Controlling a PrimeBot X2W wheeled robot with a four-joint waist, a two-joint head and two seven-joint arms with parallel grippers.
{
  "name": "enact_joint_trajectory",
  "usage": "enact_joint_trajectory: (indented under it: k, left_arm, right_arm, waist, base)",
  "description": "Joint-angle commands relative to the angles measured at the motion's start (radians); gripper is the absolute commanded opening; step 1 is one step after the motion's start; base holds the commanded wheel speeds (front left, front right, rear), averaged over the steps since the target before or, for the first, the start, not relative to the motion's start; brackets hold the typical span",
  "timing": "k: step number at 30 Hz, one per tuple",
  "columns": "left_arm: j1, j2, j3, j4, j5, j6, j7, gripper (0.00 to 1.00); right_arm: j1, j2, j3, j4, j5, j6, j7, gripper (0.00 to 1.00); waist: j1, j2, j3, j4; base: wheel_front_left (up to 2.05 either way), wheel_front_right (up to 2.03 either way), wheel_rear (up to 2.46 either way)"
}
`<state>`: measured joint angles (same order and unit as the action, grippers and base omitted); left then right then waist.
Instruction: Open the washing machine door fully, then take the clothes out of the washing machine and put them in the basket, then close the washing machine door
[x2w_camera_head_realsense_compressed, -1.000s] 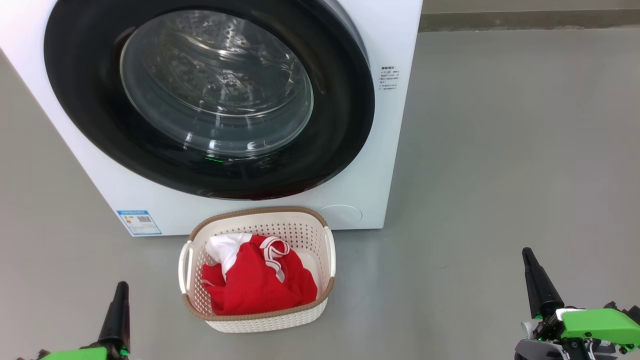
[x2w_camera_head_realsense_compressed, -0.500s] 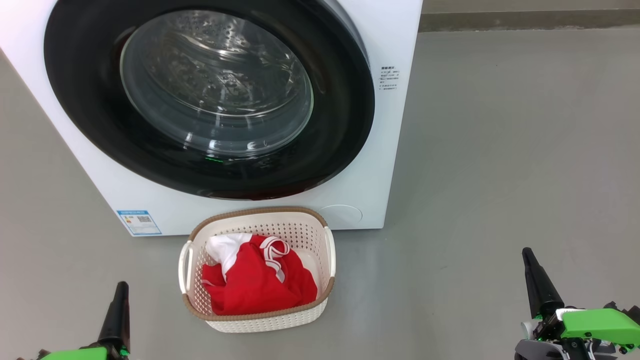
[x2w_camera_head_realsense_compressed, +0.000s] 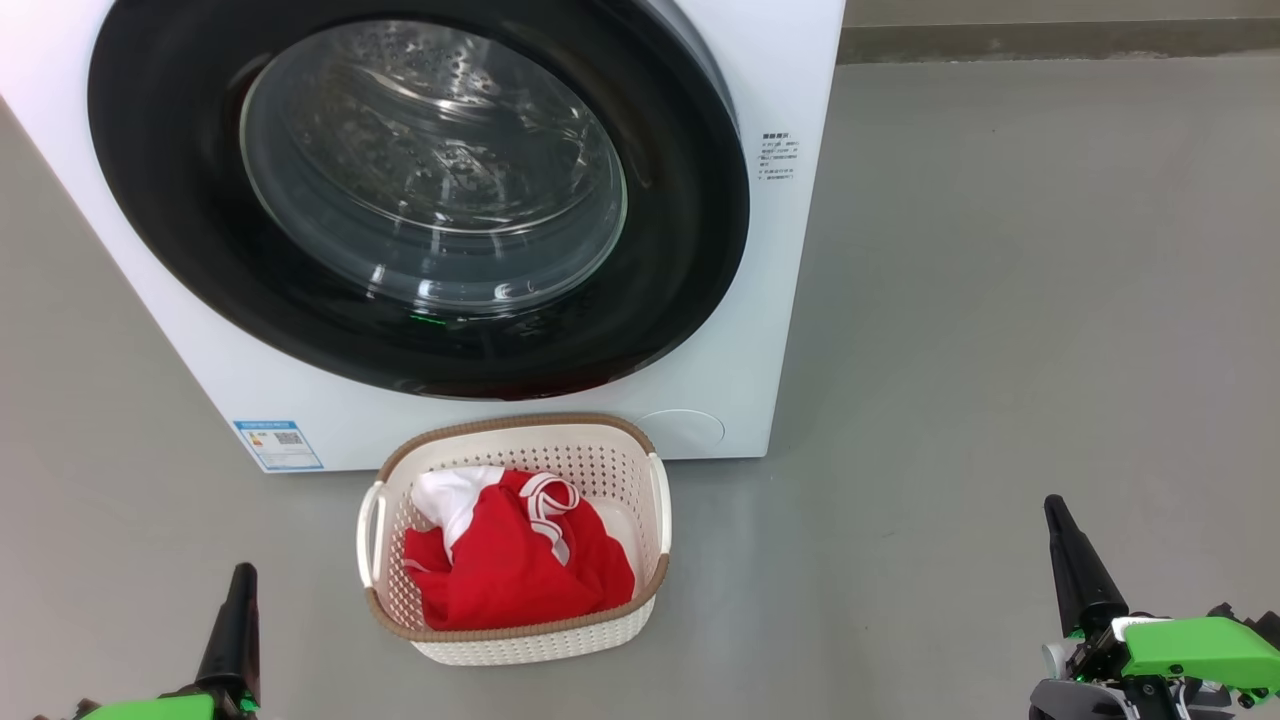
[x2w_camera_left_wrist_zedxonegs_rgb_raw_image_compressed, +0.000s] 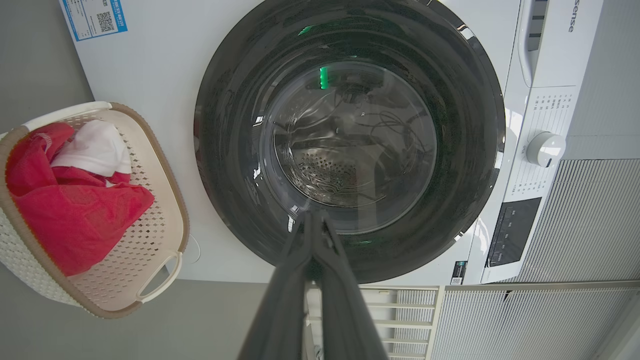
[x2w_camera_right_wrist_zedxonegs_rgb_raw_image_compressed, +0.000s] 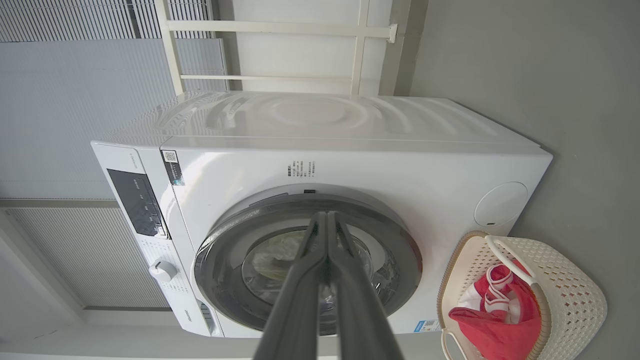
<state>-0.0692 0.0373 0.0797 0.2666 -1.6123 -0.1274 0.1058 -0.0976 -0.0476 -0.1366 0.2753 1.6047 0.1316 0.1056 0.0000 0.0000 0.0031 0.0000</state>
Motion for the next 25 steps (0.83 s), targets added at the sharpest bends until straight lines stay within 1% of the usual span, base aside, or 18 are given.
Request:
enact_joint_trajectory:
  k: [1,25]
  left_arm:
    - [-0.039,0.014,0.034,-0.022,0.004,-0.003,0.008,0.0]
    - [-0.039,0.013,0.035,-0.022,0.004,-0.003,0.008,0.0]
  right_arm:
    - [-0.01,-0.003,0.022,-0.03,0.003,-0.001,0.008,0.0]
    - [-0.01,-0.003,0.022,-0.03,0.003,-0.001,0.008,0.0]
  waist:
    - [0.0,0.0,0.0,0.0]
    - [0.0,0.0,0.0,0.0]
  base:
    - [0.0,0.0,0.0]
    - [0.0,0.0,0.0]
